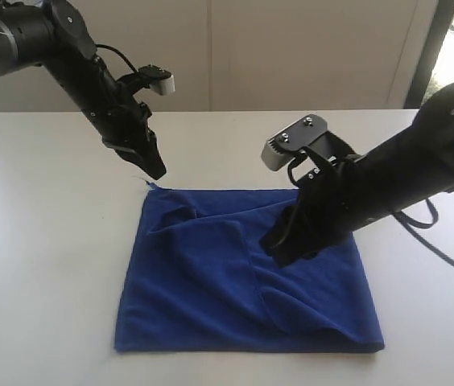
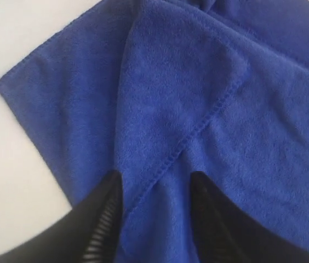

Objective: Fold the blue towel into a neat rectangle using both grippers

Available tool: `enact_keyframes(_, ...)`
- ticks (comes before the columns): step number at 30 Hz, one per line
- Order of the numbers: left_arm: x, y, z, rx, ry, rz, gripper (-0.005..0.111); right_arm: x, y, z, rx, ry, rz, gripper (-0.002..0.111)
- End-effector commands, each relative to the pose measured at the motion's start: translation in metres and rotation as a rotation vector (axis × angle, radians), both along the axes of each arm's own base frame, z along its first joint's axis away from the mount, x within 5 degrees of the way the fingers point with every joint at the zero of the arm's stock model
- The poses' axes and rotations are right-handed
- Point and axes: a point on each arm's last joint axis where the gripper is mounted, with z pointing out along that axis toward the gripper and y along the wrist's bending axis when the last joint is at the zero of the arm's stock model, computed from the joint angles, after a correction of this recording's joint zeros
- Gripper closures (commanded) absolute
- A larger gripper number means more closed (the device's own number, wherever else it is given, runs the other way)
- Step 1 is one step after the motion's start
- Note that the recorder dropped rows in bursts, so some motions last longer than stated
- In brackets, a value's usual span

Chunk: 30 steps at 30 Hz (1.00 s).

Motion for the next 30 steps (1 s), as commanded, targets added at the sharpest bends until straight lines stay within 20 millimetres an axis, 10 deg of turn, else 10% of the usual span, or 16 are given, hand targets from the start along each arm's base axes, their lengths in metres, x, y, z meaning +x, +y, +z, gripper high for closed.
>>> enact_keyframes(1,-0.002,-0.006,0.002,-0.077,0.035,-0.016,0.072,0.007,0.013,-0.011,-0.035,-0.070,0.001,0.062)
enact_keyframes(12,0.008,-0.012,-0.040,-0.062,0.089,-0.012,0.060,0.027,0.032,-0.050,-0.095,-0.072,-0.016,0.062)
enact_keyframes(20,0.015,-0.018,-0.052,-0.122,0.066,0.006,0.060,0.058,0.044,-0.036,-0.058,-0.106,0.009,0.064)
enact_keyframes(30,0.017,-0.024,-0.076,-0.128,0.115,0.009,0.060,0.098,0.014,-0.033,0.013,0.049,0.051,0.070)
